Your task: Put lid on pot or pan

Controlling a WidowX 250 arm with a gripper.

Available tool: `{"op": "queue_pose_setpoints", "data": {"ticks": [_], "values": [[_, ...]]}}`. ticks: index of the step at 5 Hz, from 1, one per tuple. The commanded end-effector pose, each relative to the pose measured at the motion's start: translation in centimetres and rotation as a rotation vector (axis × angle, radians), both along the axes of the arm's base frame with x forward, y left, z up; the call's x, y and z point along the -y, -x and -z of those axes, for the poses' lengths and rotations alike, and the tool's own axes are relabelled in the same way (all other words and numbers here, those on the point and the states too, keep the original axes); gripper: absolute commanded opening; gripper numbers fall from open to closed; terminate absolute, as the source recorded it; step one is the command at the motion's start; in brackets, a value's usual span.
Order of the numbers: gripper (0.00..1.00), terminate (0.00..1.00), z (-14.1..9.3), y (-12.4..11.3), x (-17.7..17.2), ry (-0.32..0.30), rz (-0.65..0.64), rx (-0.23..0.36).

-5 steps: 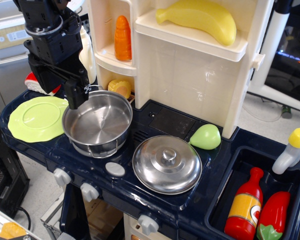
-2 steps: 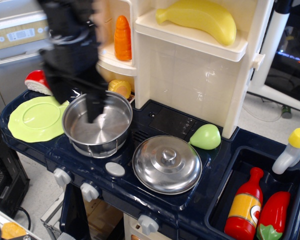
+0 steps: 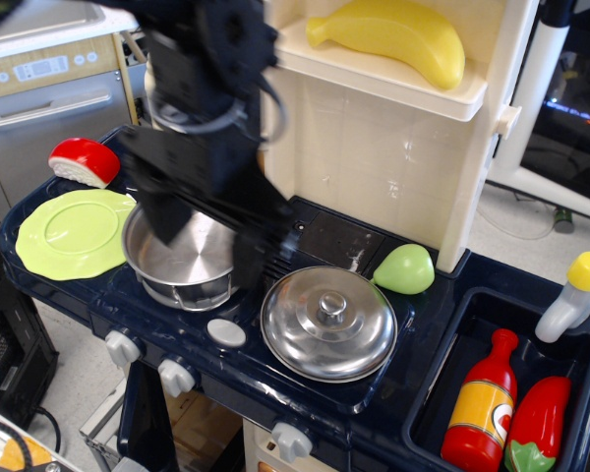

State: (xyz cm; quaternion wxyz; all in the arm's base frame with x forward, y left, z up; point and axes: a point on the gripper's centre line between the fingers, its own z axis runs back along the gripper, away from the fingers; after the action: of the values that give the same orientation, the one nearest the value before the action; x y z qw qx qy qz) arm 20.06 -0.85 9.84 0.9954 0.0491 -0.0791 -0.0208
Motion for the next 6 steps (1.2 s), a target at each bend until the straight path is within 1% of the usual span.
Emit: {"op": "queue_pose_setpoints", "data": {"ticks": [1,2,3,5,6], "values": [[1.0,0.0,2.7,-1.9,2.3,-0.003,0.097,0.068],[1.0,0.0,4.1,-3.4,2.7,0.018,0.149,0.081],[1.0,0.0,4.6,-4.3,3.2,0.051,0.156,0.067],[1.0,0.0,5.4,-5.1,4.5,0.084,0.162,0.091],[0.0,0.0,5.9,-5.9,4.7,0.105,0.149,0.093]]}}
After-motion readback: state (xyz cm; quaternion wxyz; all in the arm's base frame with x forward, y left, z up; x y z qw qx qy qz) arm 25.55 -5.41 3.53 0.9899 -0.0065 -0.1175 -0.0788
